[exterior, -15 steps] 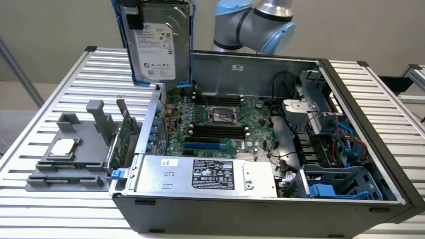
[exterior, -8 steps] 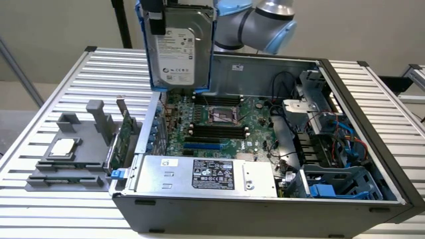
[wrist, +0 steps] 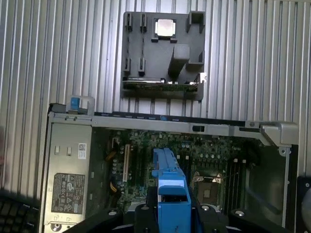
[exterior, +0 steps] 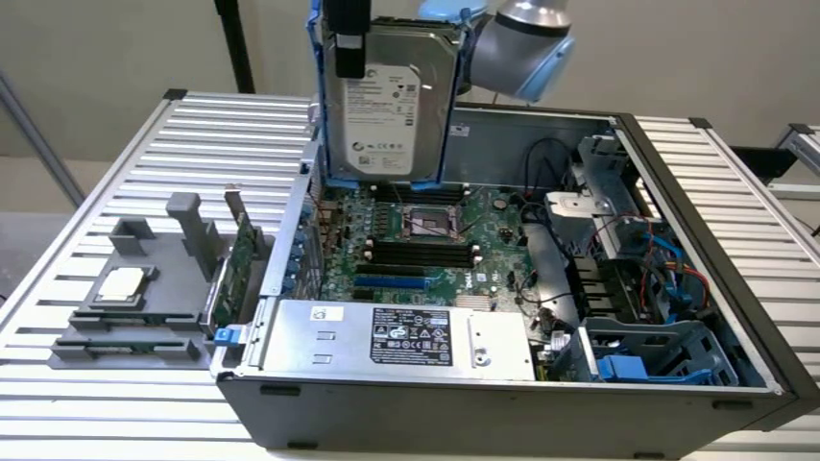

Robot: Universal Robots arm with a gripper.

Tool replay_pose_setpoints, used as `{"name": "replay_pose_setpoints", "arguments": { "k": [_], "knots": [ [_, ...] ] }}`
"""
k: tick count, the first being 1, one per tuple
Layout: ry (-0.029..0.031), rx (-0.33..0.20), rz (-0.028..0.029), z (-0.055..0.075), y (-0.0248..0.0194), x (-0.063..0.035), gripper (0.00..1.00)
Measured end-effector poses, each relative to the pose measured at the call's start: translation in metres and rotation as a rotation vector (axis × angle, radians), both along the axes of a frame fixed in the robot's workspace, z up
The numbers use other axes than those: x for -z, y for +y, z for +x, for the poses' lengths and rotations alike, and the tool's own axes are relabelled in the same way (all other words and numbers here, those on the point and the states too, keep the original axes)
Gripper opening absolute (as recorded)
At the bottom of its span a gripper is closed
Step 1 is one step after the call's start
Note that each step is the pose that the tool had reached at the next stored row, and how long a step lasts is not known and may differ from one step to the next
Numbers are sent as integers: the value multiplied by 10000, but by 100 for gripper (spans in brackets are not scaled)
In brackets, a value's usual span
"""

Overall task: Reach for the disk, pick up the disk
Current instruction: 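Pick up the disk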

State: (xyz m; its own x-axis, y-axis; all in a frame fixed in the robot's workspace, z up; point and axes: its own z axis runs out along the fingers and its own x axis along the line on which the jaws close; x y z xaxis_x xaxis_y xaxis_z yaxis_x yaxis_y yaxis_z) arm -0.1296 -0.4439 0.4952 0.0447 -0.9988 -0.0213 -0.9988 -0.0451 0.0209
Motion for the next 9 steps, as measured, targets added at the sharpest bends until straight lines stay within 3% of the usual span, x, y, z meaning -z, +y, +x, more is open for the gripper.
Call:
{"name": "replay_pose_setpoints", "arguments": {
  "k": [9],
  "knots": [
    [60, 0, 0, 408, -148, 0, 33]
  ]
}}
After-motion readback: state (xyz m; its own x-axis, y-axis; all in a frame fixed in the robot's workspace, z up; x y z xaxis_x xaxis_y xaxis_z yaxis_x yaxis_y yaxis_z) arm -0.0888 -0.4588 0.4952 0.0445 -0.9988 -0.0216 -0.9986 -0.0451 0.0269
